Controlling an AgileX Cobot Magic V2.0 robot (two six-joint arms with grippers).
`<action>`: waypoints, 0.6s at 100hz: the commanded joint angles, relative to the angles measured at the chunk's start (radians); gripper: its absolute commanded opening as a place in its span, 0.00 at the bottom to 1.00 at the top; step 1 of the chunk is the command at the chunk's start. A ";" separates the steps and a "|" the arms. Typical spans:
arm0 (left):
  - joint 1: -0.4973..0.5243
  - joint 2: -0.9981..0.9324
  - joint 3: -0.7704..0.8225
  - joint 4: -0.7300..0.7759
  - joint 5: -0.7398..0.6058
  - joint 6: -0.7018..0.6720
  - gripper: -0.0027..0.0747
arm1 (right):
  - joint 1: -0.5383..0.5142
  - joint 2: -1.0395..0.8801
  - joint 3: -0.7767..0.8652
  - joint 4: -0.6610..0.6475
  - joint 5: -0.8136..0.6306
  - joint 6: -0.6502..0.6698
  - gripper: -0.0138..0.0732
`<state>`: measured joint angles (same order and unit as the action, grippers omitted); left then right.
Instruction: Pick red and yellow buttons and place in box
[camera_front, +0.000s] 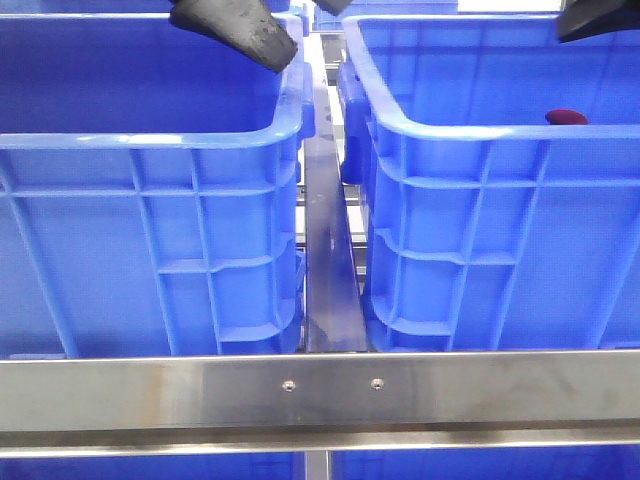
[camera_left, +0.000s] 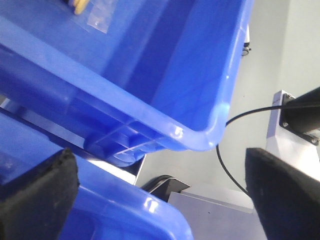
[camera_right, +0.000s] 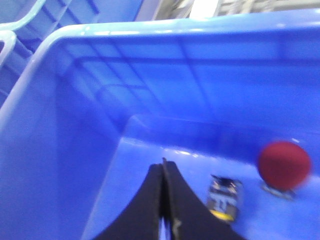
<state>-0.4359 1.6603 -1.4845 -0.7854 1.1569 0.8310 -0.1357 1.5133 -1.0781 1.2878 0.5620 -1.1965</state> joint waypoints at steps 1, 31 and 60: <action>-0.005 -0.042 -0.030 -0.064 -0.027 -0.008 0.86 | -0.005 -0.098 0.028 0.029 -0.066 -0.008 0.03; -0.005 -0.042 -0.030 -0.064 -0.031 -0.010 0.86 | -0.003 -0.326 0.209 0.029 -0.232 -0.020 0.03; -0.005 -0.042 -0.030 -0.064 -0.031 -0.010 0.86 | -0.003 -0.540 0.360 0.029 -0.266 -0.064 0.03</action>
<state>-0.4359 1.6603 -1.4845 -0.7854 1.1401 0.8310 -0.1357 1.0486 -0.7278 1.2878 0.3153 -1.2364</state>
